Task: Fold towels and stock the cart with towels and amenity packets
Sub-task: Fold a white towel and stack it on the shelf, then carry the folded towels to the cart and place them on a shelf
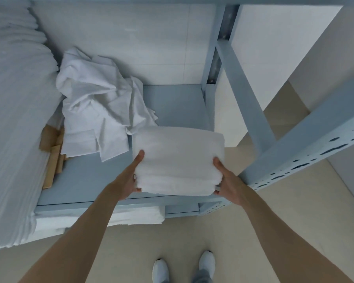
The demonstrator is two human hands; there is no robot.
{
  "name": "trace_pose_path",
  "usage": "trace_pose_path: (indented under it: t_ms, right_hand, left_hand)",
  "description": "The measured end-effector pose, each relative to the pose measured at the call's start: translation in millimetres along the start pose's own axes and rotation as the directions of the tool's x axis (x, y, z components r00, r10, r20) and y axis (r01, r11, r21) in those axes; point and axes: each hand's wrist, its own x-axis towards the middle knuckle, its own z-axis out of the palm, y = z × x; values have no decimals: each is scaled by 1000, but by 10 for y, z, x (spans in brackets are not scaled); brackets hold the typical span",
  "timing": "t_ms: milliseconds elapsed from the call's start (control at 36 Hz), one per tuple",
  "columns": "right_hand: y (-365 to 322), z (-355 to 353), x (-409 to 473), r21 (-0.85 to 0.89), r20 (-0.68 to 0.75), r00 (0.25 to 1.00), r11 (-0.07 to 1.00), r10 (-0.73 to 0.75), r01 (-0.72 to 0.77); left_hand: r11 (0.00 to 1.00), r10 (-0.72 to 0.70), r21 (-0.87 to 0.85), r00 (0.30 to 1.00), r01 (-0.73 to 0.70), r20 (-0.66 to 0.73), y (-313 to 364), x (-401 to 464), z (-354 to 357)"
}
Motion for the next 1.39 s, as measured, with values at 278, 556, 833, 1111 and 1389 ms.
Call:
trace_pose_path:
  t_ms: [278, 556, 833, 1111, 1389]
  right_hand:
    - [82, 179, -204, -148, 6, 994, 983, 112, -110]
    - [197, 391, -154, 47, -111, 994, 999, -2, 8]
    - [218, 411, -148, 145, -26, 999, 989, -35, 39]
    - [351, 535, -361, 230, 31, 995, 969, -96, 86]
    - [417, 620, -963, 283, -31, 983, 942, -181, 183]
  left_hand:
    - [998, -58, 27, 998, 58, 13, -167, -282, -315]
    - [994, -1, -112, 987, 19, 158, -277, -160, -282]
    - [959, 100, -278, 981, -51, 165, -403, -131, -271]
    - [958, 109, -281, 980, -59, 167, -399, -427, -324]
    - [981, 156, -144, 967, -128, 199, -263, -866, -110]
